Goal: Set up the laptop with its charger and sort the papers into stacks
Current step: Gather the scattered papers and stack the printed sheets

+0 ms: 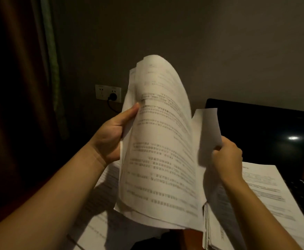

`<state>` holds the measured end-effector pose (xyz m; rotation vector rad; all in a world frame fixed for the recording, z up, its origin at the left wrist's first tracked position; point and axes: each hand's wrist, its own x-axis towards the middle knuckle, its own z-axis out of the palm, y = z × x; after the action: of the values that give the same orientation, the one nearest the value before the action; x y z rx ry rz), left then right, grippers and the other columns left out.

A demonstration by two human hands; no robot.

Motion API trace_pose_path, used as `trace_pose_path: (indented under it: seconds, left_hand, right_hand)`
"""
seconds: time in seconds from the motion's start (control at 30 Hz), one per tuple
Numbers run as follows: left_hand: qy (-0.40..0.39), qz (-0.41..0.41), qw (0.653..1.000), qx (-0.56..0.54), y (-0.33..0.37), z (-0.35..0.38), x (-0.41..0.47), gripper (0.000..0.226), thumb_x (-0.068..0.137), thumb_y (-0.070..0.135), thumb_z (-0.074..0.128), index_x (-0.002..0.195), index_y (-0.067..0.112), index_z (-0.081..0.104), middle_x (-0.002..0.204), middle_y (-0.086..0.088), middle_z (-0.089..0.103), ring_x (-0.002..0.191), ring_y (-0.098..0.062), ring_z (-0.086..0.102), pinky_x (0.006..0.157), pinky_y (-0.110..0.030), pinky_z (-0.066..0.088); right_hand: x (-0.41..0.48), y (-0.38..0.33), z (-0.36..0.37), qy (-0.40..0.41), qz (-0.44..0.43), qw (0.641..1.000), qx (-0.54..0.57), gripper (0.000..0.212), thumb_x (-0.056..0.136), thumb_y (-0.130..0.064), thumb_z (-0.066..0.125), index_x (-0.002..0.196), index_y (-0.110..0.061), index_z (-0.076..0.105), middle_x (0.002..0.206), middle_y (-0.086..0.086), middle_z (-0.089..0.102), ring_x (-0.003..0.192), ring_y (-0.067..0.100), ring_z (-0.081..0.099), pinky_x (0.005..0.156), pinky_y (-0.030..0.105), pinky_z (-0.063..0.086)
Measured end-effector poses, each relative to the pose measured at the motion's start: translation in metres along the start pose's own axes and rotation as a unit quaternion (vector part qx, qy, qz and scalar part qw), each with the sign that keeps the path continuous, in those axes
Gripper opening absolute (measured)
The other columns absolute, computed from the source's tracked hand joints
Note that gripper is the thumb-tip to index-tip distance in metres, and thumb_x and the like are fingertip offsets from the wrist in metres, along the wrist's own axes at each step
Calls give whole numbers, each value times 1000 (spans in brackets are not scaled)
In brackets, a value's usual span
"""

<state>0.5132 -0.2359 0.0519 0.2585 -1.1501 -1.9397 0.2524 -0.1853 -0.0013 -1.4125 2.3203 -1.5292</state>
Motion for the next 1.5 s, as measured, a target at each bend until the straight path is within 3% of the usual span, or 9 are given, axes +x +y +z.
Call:
trace_pose_path:
  seconds: [0.1,0.27,0.37,0.5,0.63,0.8,0.9,1.1,1.5]
  left_hand:
    - [1,-14,1000,24,-3,0,4,37,101,33,50,126,12,68,117,-13,67,105,-30,67,92,-47,56]
    - [109,11,984,142,-11,4,8,30,101,28,53,124,13,67,110,-12,73,96,-31,73,75,-46,62]
    - [213,54,954,206,-19,5,15,30,99,26,60,124,10,66,105,-10,77,92,-27,75,69,-39,63]
    - [252,37,946,203,-27,1,24,30,100,24,60,125,9,66,106,-12,76,91,-28,75,68,-36,62]
    - [259,71,937,225,-30,6,28,32,98,26,63,128,16,61,110,-10,74,91,-25,75,69,-37,62]
    - [236,206,892,327,-12,17,25,45,82,29,80,118,31,53,110,5,69,94,-11,73,73,-30,62]
    - [222,242,869,370,-6,17,22,41,80,26,80,111,33,54,107,6,70,93,-5,72,72,-23,60]
    - [235,160,887,365,-38,-14,5,47,74,40,76,115,29,55,112,5,70,101,-13,71,78,-34,62]
    - [282,87,877,380,-54,-40,-24,17,98,22,63,114,20,68,102,4,77,93,-19,75,74,-36,63]
  right_hand:
    - [3,-5,-11,-51,30,988,141,29,95,-2,53,69,-15,55,58,-3,53,54,19,46,54,35,41]
    - [12,-22,-32,-113,200,902,366,52,96,-15,61,47,-23,45,45,-4,44,47,15,40,55,33,38]
    - [15,-28,-36,-107,176,883,422,22,96,-19,57,78,-9,65,71,5,67,64,23,64,58,33,54]
    - [13,-33,-39,-196,110,822,522,39,96,-48,52,116,-19,69,107,6,75,96,25,73,78,47,60]
    - [10,-37,-39,-230,-49,887,397,34,87,-15,72,120,-9,66,110,7,74,101,24,72,85,46,60]
    - [7,-49,-43,-180,-82,873,446,26,87,-5,70,113,-2,68,103,10,76,95,27,73,79,40,61]
    - [7,-52,-40,-240,-88,874,413,31,84,-9,74,115,-6,69,108,8,75,99,26,73,84,43,59]
    - [-1,-37,-18,-291,-66,899,321,29,85,-12,75,114,-18,71,107,-3,75,98,18,72,86,47,60]
    - [-15,-44,-6,-294,-53,921,250,22,90,-11,70,109,-21,73,102,-6,75,93,13,72,88,42,59]
